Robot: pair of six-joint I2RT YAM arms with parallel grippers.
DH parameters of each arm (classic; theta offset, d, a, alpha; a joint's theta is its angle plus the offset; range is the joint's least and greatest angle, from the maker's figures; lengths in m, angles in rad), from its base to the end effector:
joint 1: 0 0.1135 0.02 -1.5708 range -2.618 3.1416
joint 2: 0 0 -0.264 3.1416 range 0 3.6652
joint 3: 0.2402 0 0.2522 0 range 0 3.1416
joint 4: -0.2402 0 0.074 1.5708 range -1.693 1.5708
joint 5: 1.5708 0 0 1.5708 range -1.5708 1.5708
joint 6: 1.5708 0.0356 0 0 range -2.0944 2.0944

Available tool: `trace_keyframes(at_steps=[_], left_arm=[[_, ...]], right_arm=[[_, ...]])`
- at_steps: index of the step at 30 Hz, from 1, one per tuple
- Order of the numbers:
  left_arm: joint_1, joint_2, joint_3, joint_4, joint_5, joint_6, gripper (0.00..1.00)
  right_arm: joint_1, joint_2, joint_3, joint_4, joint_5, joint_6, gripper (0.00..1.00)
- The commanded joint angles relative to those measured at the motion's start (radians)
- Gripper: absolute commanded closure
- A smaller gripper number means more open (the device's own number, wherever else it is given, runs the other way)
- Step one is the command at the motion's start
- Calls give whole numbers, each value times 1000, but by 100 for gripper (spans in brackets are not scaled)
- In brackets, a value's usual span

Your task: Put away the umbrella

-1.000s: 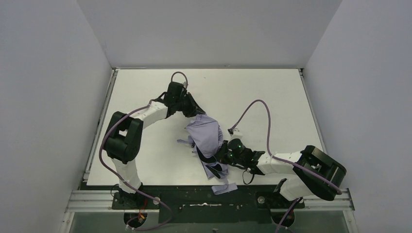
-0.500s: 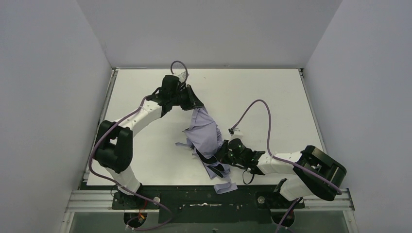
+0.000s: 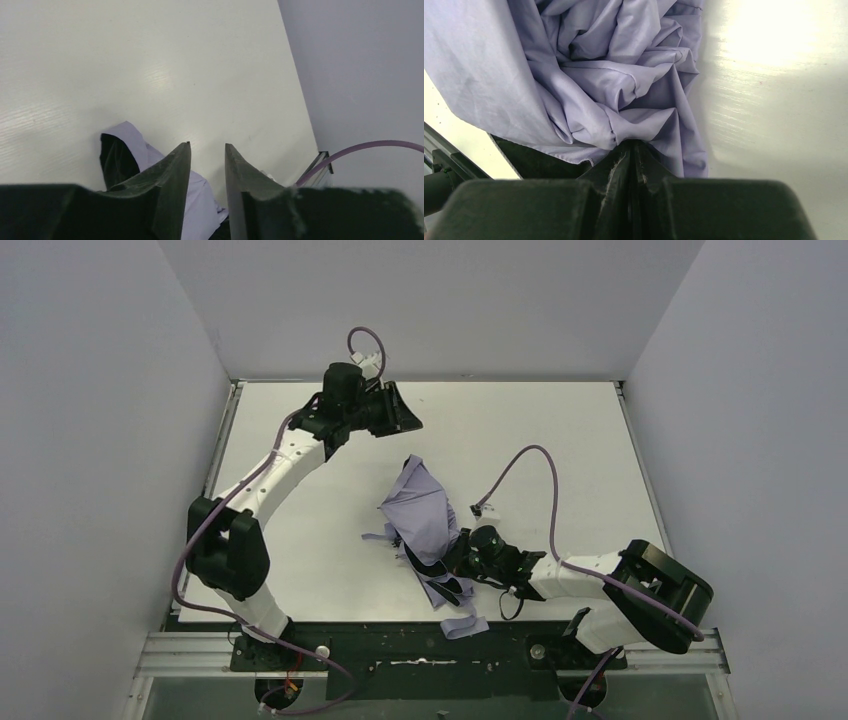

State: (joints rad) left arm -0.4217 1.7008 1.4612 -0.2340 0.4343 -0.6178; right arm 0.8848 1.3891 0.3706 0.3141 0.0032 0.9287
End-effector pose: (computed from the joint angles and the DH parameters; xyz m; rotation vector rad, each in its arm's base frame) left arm 0.3598 -0.1778 0.3269 0.0783 2.1757 -1.0681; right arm 0.1492 0.1821 0.1251 0.0558 2.4580 0.8931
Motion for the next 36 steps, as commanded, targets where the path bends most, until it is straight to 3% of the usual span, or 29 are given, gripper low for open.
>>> trace_keyframes(at_steps=[1, 6, 14, 20, 29, 36], left_arm=[[7, -11, 106, -169, -71, 82, 66], [-6, 54, 194, -345, -123, 125, 51], [-51, 205, 279, -427, -142, 132, 49], [-76, 305, 361, -478, -146, 153, 53], [-88, 351, 403, -514, -169, 172, 70], [-88, 375, 412, -550, -185, 190, 68]], right_arm=[[-4, 21, -44, -150, 71, -32, 100], [-4, 25, -44, -150, 72, -36, 100], [-4, 24, -51, -142, 70, -35, 100], [-4, 4, -65, -146, 78, -31, 100], [-4, -11, -71, -150, 84, -31, 100], [-3, -7, -73, -145, 84, -30, 100]])
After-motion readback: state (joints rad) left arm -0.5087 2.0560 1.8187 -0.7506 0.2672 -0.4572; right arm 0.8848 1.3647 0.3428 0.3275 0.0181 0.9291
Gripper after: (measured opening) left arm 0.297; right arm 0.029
